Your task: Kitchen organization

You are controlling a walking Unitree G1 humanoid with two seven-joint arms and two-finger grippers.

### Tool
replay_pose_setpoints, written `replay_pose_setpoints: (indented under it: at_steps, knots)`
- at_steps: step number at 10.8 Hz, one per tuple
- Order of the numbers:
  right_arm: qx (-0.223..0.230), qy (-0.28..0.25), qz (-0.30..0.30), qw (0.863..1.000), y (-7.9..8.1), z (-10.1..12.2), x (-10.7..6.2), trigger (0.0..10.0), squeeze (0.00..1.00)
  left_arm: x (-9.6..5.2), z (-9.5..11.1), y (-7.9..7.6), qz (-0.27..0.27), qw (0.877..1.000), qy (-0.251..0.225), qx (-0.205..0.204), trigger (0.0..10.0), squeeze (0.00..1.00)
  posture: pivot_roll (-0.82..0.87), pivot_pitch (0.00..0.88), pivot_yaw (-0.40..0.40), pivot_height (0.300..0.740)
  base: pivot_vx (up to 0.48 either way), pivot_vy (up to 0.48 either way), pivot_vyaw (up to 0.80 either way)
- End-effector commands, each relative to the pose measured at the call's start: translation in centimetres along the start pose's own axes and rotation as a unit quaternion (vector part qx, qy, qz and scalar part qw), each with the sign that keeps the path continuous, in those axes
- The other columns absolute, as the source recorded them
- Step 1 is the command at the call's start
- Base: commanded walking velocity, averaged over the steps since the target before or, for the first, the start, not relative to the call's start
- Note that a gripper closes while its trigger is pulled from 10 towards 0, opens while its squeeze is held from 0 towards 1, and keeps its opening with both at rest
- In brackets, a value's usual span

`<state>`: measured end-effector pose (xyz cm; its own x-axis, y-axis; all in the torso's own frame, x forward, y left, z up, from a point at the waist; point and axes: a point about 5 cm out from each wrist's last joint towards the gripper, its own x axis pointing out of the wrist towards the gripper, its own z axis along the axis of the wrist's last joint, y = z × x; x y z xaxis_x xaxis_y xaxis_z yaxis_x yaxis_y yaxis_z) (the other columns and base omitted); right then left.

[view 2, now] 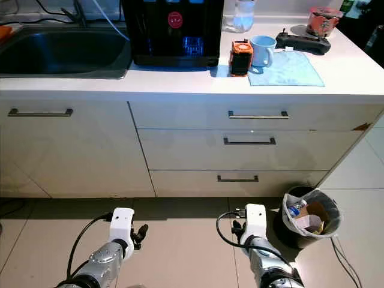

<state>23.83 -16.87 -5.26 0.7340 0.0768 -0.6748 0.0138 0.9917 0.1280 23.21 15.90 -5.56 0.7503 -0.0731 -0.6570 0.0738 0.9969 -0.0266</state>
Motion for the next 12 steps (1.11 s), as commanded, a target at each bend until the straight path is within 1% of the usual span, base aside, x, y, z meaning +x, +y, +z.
replay_pose_setpoints:
  at_steps: [1, 3, 6, 12]
  knots:
    - [0.009, -0.004, -0.003, 1.000, 0.1, 0.0, 0.0, 10.0, 0.00, 0.1, 0.4, 0.2, 0.009, 1.000, -0.007, 0.000, 10.0, 0.00, 0.02, 0.000, 0.003, 0.740, 0.000, 0.000, 0.00]
    - [0.013, -0.002, -0.005, 1.000, 0.2, 0.0, 0.0, 10.0, 0.00, 0.1, 0.3, 0.4, 0.020, 1.000, -0.006, -0.018, 10.0, 0.00, 0.03, 0.000, -0.006, 0.740, 0.000, 0.000, 0.00]
    - [0.015, 0.004, -0.003, 1.000, 0.2, -0.6, -0.1, 10.0, 0.00, -0.1, -0.3, 0.4, 0.025, 0.999, 0.001, -0.025, 10.0, 0.00, 0.04, 0.000, -0.016, 0.740, 0.000, 0.444, 0.00]
    - [0.006, 0.010, 0.005, 1.000, 0.4, -0.9, -0.2, 10.0, 0.00, -0.2, -0.7, 0.5, 0.027, 0.999, 0.005, -0.031, 10.0, 0.00, 0.04, 0.003, -0.013, 0.740, 0.000, 0.469, 0.00]
